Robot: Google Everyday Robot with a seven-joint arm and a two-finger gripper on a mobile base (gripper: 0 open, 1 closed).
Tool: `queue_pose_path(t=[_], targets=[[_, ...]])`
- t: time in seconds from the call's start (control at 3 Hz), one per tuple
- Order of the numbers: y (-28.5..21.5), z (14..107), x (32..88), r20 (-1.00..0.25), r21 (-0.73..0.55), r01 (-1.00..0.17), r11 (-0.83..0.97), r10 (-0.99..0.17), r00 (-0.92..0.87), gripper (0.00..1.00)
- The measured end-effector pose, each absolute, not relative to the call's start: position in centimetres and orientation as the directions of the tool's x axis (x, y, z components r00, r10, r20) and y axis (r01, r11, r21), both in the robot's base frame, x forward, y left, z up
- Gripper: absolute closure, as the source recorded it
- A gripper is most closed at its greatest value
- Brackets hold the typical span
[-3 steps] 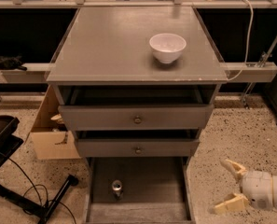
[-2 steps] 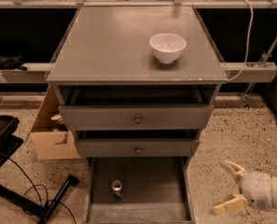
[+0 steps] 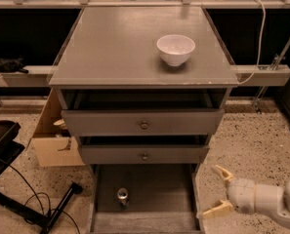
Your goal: Pick redbull can from bottom drawer and place on counter
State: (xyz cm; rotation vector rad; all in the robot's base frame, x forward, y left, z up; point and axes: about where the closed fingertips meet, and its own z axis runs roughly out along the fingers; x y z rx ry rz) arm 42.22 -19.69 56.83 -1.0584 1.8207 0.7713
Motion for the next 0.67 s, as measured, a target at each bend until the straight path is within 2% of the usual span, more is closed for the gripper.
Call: queue_pose_path(t=[0.67], targets=[[-14.6, 43.8, 48.7, -0.932, -0.011, -0.921, 0.389, -0.338, -0.131, 0.0]])
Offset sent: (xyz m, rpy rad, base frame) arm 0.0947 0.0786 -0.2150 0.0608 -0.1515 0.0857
